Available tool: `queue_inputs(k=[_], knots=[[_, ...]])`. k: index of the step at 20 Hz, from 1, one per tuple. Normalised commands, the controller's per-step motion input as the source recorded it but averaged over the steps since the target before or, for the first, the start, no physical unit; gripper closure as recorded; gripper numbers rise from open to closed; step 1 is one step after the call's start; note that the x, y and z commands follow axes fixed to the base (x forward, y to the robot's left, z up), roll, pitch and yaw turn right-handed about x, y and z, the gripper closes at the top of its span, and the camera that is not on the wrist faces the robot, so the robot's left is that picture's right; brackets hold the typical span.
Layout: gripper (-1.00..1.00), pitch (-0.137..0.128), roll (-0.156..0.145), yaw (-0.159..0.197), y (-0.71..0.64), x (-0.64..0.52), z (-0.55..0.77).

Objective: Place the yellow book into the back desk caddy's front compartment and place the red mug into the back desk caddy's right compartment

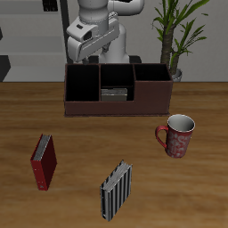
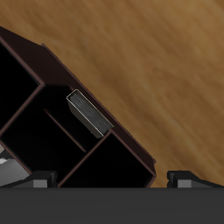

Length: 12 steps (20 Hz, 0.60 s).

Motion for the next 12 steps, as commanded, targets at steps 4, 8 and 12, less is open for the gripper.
queue_inputs(k=[4, 8, 12], knots=[[-1.0, 0.016, -0.038, -0.329, -0.12, 0.24, 0.16], [-1.0, 0.022, -0.017, -0.22, -0.05, 0.26, 0.07], [-1.0, 0.063, 0.016, -0.393, -0.02, 0.42, 0.08]])
